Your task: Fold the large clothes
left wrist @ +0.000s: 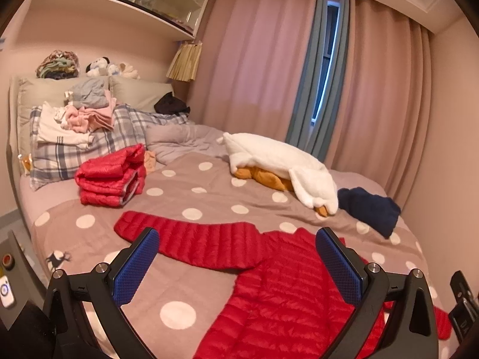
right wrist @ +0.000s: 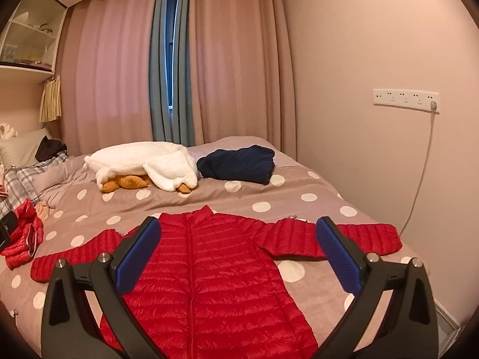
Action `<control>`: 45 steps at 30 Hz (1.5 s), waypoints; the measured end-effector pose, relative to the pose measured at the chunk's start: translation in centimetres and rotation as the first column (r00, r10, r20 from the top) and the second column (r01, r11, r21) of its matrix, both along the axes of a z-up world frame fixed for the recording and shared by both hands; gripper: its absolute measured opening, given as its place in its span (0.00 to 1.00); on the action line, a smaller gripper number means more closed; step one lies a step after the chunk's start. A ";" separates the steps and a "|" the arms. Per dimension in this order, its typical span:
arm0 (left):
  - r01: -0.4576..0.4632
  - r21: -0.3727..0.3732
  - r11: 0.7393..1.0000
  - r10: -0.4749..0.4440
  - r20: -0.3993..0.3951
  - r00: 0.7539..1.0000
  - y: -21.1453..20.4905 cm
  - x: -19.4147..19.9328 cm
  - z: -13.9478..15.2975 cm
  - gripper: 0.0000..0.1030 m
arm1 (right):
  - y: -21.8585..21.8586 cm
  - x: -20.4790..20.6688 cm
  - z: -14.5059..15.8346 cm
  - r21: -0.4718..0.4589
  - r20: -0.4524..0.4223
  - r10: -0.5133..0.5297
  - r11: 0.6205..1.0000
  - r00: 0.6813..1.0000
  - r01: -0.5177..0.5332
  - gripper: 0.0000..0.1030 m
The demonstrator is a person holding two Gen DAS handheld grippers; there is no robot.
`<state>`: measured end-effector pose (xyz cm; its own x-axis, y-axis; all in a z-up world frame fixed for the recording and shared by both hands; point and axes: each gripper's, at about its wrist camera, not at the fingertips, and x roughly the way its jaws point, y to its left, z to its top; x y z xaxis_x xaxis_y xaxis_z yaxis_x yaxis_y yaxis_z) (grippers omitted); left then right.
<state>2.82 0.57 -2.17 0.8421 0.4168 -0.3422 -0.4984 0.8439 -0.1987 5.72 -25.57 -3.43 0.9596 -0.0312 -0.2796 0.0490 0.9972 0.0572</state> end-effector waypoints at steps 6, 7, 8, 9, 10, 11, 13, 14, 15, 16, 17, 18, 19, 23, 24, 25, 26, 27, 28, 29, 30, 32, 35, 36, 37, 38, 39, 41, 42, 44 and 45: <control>0.006 -0.009 1.000 -0.006 0.000 1.000 0.2 0.1 0.0 1.00 | 0.1 0.2 0.0 -0.001 -0.006 0.009 1.000 1.000 -0.009 1.00; 0.007 -0.009 1.000 -0.007 0.000 1.000 0.2 0.1 0.0 1.00 | 0.2 0.3 0.0 0.001 -0.007 0.009 1.000 1.000 -0.009 1.00; 0.008 -0.010 1.000 -0.008 0.002 1.000 0.2 0.1 0.0 1.00 | 0.1 0.4 -0.1 0.004 -0.009 0.009 1.000 1.000 -0.009 1.00; 0.015 -0.013 1.000 -0.015 0.003 1.000 0.2 0.3 -0.1 1.00 | 0.1 0.5 -0.2 0.008 -0.010 0.011 1.000 1.000 -0.011 1.00; 0.025 -0.017 1.000 -0.025 0.006 1.000 0.3 0.5 -0.2 1.00 | 0.1 0.7 -0.2 0.013 -0.008 0.017 1.000 1.000 -0.017 1.00; 0.042 -0.025 0.999 -0.042 0.009 0.999 0.4 1.1 -0.3 1.00 | -0.1 0.9 -0.3 0.024 -0.006 0.029 0.999 1.000 -0.029 1.00; 0.095 -0.061 0.994 -0.095 -0.006 0.995 1.4 2.9 -0.9 1.00 | -0.6 1.9 -0.5 0.053 -0.008 0.066 0.996 0.998 -0.065 1.00; 0.117 -0.090 0.989 -0.120 -0.024 0.993 2.2 4.1 -1.4 1.00 | -1.2 2.9 -0.8 0.074 -0.021 0.087 0.994 0.996 -0.085 1.00; 0.133 -0.124 0.983 -0.139 -0.043 0.989 3.2 5.5 -2.0 1.00 | -2.0 4.1 -1.2 0.100 -0.039 0.098 0.991 0.994 -0.094 1.00; 0.143 -0.177 0.974 -0.154 -0.051 0.987 4.8 7.3 -3.0 1.00 | -2.9 5.2 -1.5 0.130 -0.052 0.099 0.987 0.994 -0.091 1.00; 0.143 -0.204 0.969 -0.156 -0.049 0.987 5.5 8.2 -3.8 1.00 | -4.1 6.6 -2.0 0.159 -0.061 0.086 0.984 0.994 -0.075 1.00; 0.137 -0.238 0.962 -0.154 -0.053 0.987 6.8 9.6 -4.8 1.00 | -5.5 8.4 -2.5 0.177 -0.083 0.053 0.984 0.995 -0.037 1.00; 0.118 -0.279 0.953 -0.146 -0.082 0.986 8.5 11.6 -6.4 1.00 | -6.3 9.5 -2.9 0.175 -0.106 0.017 0.985 0.994 0.002 1.00; 0.040 -0.408 0.912 -0.120 -0.173 0.978 13.4 16.2 -12.1 1.00 | -11.5 14.8 -6.0 0.125 -0.246 -0.177 0.969 0.953 0.213 1.00; 0.019 -0.455 0.890 -0.122 -0.197 0.973 14.7 17.1 -13.8 1.00 | -12.8 15.7 -6.8 0.129 -0.271 -0.204 0.961 0.941 0.245 1.00; -0.004 -0.507 0.862 -0.126 -0.222 0.967 16.2 18.0 -15.7 1.00 | -14.5 16.9 -7.8 0.132 -0.309 -0.239 0.948 0.920 0.290 1.00; -0.027 -0.542 0.840 -0.129 -0.247 0.960 17.4 18.7 -17.4 1.00 | -15.7 17.8 -8.6 0.123 -0.342 -0.270 0.936 0.900 0.328 1.00; -0.049 -0.575 0.817 -0.139 -0.280 0.950 18.5 19.3 -19.1 1.00 | -17.0 18.9 -9.4 0.100 -0.378 -0.311 0.923 0.872 0.372 1.00; -0.077 -0.624 0.777 -0.161 -0.315 0.935 19.6 19.8 -21.1 1.00 | -18.2 19.9 -10.1 0.074 -0.406 -0.347 0.909 0.845 0.409 1.00; -0.107 -0.669 0.736 -0.172 -0.337 0.926 20.3 19.9 -22.6 1.00 | -19.4 20.7 -10.8 0.061 -0.432 -0.377 0.894 0.819 0.444 1.00; -0.133 -0.703 0.698 -0.176 -0.349 0.920 20.8 19.9 -23.8 1.00 | -20.8 21.3 -11.6 0.065 -0.458 -0.402 0.874 0.793 0.481 1.00; -0.118 -0.669 0.734 -0.141 -0.320 0.937 20.3 19.7 -23.3 1.00 | -23.2 21.7 -13.3 0.119 -0.512 -0.439 0.815 0.738 0.567 1.00; -0.113 -0.576 0.810 -0.147 -0.386 0.911 18.3 20.6 -22.6 1.00 | -25.6 21.7 -16.1 0.184 -0.604 -0.447 0.727 0.659 0.662 1.00; -0.117 -0.527 0.842 -0.135 -0.415 0.900 17.6 21.0 -22.7 1.00 | -26.2 21.6 -17.0 0.186 -0.629 -0.454 0.700 0.631 0.689 1.00; -0.120 -0.465 0.877 -0.115 -0.447 0.887 16.7 21.2 -22.7 1.00 | -26.7 21.4 -17.8 0.186 -0.645 -0.464 0.676 0.607 0.713 1.00; -0.122 -0.411 0.904 -0.098 -0.476 0.874 16.1 21.6 -22.8 1.00 | -27.4 21.2 -18.8 0.180 -0.661 -0.483 0.642 0.574 0.746 1.00; -0.125 -0.360 0.924 -0.081 -0.505 0.859 15.5 21.9 -22.9 1.00 | -27.9 20.9 -19.5 0.173 -0.671 -0.496 0.618 0.551 0.767 1.00; -0.137 -0.289 0.948 -0.043 -0.541 0.840 14.4 22.3 -22.9 1.00 | -29.5 19.8 -21.1 0.184 -0.697 -0.506 0.559 0.508 0.809 1.00; -0.143 -0.270 0.952 -0.029 -0.546 0.837 14.1 22.3 -22.9 1.00 | -30.2 19.3 -21.6 0.212 -0.703 -0.498 0.535 0.508 0.818 1.00; -0.155 -0.260 0.953 -0.011 -0.544 0.839 13.7 22.4 -22.7 1.00 | -31.2 18.0 -21.5 0.290 -0.666 -0.506 0.501 0.548 0.815 1.00; -0.160 -0.261 0.952 -0.007 -0.541 0.841 13.6 22.5 -22.7 1.00 | -31.3 17.8 -21.2 0.304 -0.649 -0.520 0.491 0.555 0.816 1.00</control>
<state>25.28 14.19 -24.92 0.4651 0.2860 -0.8378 -0.6566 0.7462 -0.1098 23.48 -56.86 -24.61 0.4625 -0.3195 -0.8271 0.8501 0.4246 0.3114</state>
